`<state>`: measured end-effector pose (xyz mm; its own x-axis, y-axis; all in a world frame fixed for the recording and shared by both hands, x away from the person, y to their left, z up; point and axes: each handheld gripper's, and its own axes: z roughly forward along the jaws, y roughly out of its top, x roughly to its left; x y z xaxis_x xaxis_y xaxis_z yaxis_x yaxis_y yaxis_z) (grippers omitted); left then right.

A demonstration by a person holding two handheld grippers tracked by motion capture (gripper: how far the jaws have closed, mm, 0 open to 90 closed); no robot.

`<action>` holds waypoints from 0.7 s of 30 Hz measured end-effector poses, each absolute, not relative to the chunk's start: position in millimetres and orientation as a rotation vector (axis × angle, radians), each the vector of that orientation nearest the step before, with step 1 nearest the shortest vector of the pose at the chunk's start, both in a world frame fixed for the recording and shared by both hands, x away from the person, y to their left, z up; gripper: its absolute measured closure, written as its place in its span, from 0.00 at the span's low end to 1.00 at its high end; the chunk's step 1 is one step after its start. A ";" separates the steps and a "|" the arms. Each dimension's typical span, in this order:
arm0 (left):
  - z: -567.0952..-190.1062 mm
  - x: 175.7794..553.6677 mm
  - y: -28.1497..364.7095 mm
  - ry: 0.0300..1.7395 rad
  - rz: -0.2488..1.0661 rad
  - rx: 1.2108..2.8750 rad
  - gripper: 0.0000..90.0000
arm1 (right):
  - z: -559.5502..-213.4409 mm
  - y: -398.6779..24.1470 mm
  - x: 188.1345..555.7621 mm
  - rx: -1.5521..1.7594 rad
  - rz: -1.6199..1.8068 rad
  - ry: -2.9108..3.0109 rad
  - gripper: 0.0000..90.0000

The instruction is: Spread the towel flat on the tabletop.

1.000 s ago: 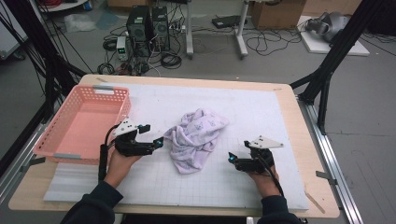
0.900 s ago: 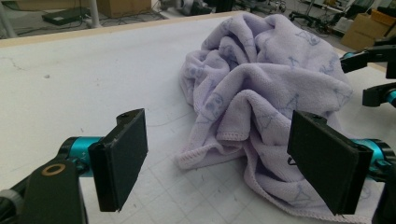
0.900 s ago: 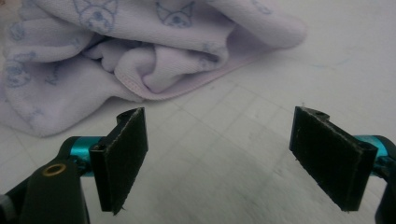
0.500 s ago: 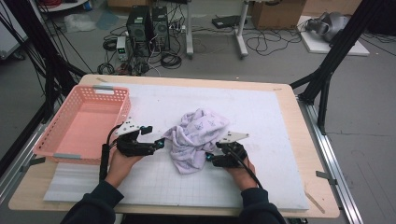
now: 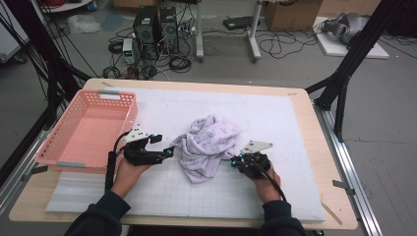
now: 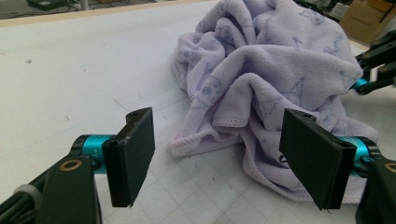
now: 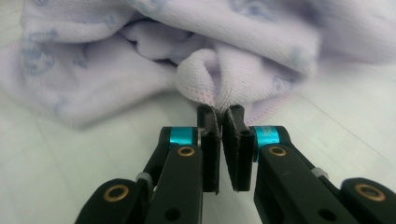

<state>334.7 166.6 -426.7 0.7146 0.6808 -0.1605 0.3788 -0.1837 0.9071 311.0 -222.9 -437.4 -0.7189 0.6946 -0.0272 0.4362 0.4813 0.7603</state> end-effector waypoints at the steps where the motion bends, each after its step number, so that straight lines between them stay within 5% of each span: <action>1: -426.6 334.4 166.2 0.835 0.337 1.799 0.30 | -437.4 -222.9 311.0 0.953 1.091 2.400 0.95; 16: -427.9 332.3 156.7 0.812 0.323 1.826 0.30 | -426.0 -324.8 289.9 1.233 0.924 2.041 0.94; 21: -428.7 332.0 150.1 0.794 0.302 1.831 0.30 | -423.4 -327.5 284.9 1.248 1.004 1.992 0.69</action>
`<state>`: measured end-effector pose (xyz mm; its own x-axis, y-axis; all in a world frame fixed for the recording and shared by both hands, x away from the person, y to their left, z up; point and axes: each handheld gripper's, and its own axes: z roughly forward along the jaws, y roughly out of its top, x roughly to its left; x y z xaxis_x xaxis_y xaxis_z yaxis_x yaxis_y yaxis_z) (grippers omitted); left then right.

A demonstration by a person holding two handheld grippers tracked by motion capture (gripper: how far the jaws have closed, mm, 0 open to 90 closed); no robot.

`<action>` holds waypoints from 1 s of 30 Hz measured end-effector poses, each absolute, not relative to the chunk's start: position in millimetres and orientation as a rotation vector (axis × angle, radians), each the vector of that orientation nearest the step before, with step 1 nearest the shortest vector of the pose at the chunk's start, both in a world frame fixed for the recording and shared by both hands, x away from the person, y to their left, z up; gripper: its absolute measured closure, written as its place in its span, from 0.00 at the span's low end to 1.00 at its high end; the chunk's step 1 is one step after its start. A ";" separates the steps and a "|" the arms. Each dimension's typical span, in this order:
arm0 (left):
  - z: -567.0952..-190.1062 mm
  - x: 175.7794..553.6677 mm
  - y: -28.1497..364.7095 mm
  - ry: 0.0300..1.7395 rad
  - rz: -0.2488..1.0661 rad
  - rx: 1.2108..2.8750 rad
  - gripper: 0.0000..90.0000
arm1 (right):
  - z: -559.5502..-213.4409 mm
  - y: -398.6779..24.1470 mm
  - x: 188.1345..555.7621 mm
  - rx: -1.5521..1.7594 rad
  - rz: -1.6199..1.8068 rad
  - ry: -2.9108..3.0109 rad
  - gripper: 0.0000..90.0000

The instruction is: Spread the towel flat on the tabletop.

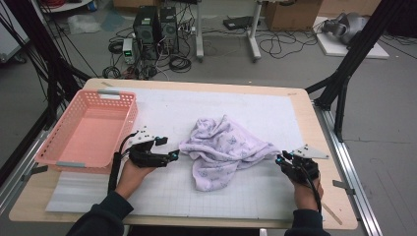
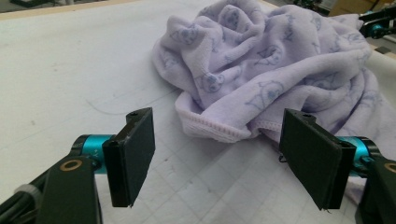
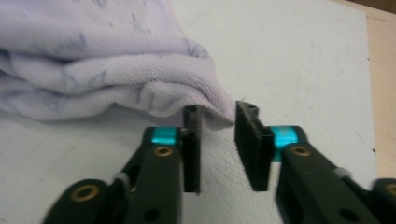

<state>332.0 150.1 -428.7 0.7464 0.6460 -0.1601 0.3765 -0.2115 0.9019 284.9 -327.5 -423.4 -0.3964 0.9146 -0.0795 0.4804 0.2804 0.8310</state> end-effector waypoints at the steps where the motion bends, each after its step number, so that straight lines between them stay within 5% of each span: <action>1: -428.5 331.9 148.2 0.790 0.298 1.829 0.31 | -420.5 -327.5 283.1 1.240 1.017 1.974 0.68; 11: -421.6 346.2 124.6 0.820 0.343 1.785 0.33 | -399.9 -338.8 265.7 1.189 1.063 1.913 0.53; 23: -436.3 385.3 92.8 0.961 0.291 1.846 0.35 | -414.1 -299.7 309.5 1.183 1.064 2.049 0.48; 30: -450.4 382.2 71.4 0.862 0.252 2.012 0.58 | -436.3 -269.2 333.8 1.189 0.989 2.225 0.52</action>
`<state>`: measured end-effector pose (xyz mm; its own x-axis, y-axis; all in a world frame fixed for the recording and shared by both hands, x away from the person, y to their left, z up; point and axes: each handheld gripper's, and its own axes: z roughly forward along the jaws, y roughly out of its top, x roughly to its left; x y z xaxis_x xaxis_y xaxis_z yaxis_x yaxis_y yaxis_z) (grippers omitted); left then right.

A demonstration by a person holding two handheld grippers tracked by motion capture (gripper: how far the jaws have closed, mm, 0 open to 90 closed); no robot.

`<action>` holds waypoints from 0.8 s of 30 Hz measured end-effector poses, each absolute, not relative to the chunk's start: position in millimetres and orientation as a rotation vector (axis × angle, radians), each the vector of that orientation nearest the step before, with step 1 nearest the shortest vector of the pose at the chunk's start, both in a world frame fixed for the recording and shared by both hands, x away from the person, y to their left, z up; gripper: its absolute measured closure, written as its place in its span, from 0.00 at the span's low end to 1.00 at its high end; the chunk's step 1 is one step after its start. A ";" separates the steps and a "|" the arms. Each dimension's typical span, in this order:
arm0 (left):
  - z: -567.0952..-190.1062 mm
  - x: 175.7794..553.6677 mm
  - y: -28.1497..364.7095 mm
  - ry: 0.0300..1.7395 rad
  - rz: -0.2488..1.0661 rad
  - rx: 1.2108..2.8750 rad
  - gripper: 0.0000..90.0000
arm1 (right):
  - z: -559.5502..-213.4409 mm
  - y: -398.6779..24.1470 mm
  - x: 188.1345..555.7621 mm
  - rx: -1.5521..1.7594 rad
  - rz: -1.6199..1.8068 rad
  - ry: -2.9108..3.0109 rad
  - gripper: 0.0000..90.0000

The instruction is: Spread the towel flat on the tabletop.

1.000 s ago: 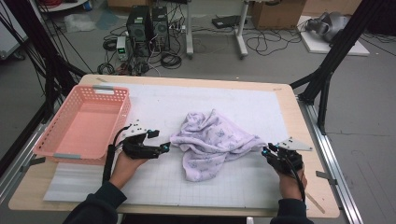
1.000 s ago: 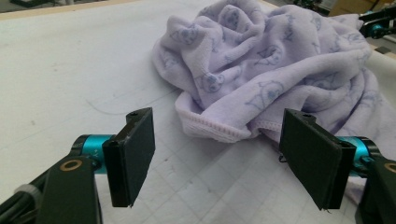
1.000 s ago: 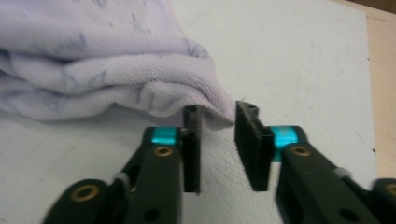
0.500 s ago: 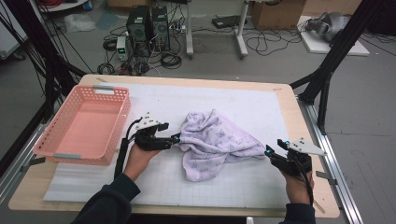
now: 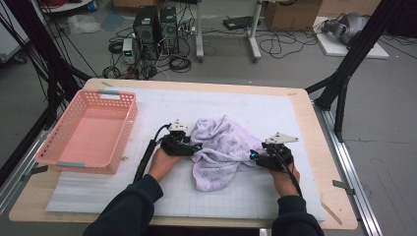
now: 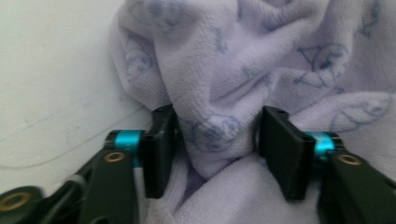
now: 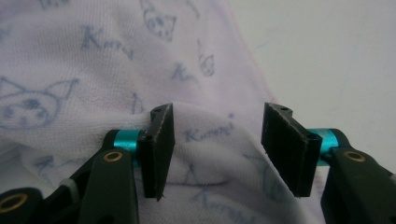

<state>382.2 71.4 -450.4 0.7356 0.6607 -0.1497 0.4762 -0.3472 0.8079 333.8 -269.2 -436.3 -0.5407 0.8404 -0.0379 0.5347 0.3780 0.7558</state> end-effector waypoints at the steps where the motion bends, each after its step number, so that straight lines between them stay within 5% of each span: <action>1: -449.8 381.1 71.7 0.837 0.274 2.035 0.67 | -439.0 -267.9 334.3 1.193 0.978 2.243 0.54; 3: -447.9 379.8 74.4 0.820 0.280 2.052 0.81 | -441.7 -268.2 332.8 1.221 1.005 2.260 0.66; 4: -446.6 379.8 76.7 0.825 0.272 2.056 0.86 | -441.8 -270.4 329.5 1.223 1.032 2.284 0.80; 7: -442.7 376.7 86.0 0.841 0.290 2.059 0.87 | -439.6 -272.8 322.1 1.202 1.047 2.332 0.90; 20: -431.8 349.6 147.7 0.892 0.335 1.997 0.86 | -425.5 -255.7 264.3 1.000 1.147 2.584 0.91; 24: -433.1 343.6 150.6 0.862 0.338 1.980 0.84 | -416.8 -253.3 264.1 0.997 1.173 2.513 0.69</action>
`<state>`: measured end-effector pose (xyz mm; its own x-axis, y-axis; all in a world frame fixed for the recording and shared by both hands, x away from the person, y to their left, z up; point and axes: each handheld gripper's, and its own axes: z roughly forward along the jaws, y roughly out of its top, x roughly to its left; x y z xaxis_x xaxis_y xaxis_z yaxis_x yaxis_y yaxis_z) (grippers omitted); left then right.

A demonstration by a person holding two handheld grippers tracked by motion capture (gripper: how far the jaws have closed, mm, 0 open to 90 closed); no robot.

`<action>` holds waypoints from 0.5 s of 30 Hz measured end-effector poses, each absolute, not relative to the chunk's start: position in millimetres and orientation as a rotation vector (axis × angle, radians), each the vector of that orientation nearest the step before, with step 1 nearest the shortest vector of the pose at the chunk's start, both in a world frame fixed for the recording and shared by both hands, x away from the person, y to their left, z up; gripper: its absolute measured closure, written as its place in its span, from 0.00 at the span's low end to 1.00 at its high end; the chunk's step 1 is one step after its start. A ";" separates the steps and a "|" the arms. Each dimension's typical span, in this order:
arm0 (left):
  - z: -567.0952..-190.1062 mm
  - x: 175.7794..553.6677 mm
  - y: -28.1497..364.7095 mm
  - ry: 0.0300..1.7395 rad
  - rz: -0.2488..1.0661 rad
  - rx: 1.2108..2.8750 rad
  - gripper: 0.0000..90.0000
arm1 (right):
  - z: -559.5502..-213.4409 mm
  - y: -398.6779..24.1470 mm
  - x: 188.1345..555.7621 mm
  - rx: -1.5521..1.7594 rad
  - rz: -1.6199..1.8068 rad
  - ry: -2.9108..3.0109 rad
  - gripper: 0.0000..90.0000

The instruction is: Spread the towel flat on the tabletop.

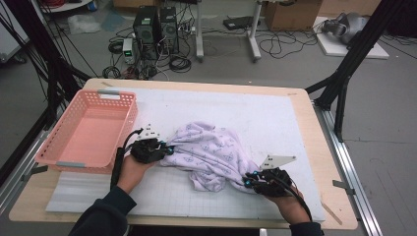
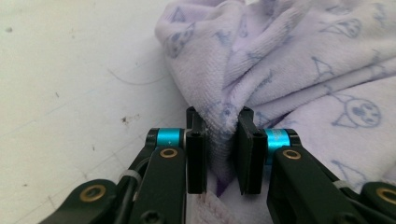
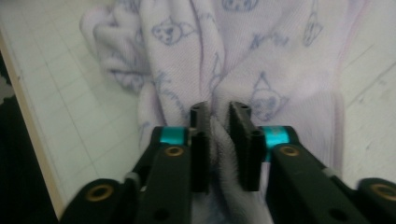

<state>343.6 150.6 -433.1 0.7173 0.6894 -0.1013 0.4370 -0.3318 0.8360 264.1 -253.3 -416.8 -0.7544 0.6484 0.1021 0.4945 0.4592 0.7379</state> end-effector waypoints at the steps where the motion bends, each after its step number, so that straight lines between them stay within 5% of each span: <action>1: -434.3 343.4 151.3 0.869 0.336 1.973 0.83 | -411.8 -254.2 268.2 1.015 1.204 2.463 0.66; 8: -437.9 342.1 157.7 0.876 0.319 1.945 0.82 | -397.2 -244.1 314.8 1.094 1.158 2.227 0.49; 15: -437.7 340.6 158.1 0.868 0.315 1.945 0.82 | -435.2 -211.4 361.0 1.202 0.982 2.333 0.55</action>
<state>340.6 158.1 -437.7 0.7148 0.6869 -0.1315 0.4423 -0.2985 0.8457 361.0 -211.4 -435.2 -0.5851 0.8108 0.0147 0.5774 0.4038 0.7096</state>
